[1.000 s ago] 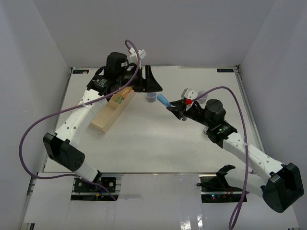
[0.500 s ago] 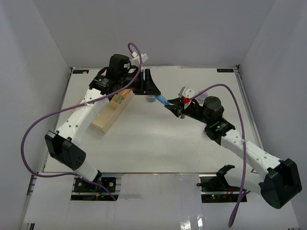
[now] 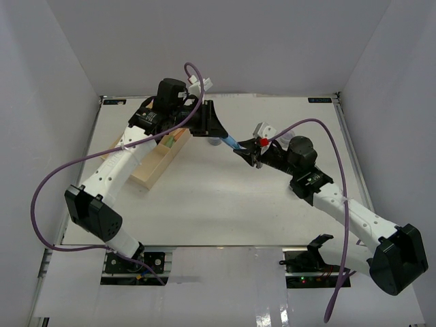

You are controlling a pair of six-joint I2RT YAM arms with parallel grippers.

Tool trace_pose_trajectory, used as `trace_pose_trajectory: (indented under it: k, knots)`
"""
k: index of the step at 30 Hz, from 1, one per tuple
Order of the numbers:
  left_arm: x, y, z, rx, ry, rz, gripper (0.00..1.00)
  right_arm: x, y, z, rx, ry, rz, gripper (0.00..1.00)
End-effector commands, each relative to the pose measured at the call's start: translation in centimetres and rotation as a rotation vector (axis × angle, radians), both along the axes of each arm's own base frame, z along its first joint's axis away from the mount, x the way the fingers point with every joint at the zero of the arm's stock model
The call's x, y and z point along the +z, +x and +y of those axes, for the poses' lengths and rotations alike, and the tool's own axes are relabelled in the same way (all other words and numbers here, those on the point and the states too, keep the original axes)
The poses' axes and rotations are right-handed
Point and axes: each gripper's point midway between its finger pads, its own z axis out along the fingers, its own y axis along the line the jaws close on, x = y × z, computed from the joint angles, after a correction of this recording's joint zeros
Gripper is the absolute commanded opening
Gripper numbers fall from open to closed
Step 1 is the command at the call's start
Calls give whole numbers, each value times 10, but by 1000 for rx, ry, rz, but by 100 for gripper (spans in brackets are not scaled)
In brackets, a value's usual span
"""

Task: Sort the stationery into containers
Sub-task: Close the pen cap on the pen.

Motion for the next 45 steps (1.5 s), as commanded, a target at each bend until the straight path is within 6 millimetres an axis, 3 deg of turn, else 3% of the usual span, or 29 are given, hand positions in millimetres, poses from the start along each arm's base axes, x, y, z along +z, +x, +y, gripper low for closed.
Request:
trace_pose_trajectory:
  k: [1, 13, 33, 45]
  knots:
    - [0, -8, -1, -20, 1, 0, 40, 35, 1, 6, 20, 49, -91, 13]
    - [-12, -14, -3, -33, 22, 28, 24, 47, 3, 7, 18, 67, -106, 10]
    - [-40, -34, -16, -70, 49, 116, 15, 91, 3, 8, 26, 121, -208, 8]
    - [-51, -40, -18, -75, 43, 170, 13, 130, -7, 6, 46, 175, -299, 8]
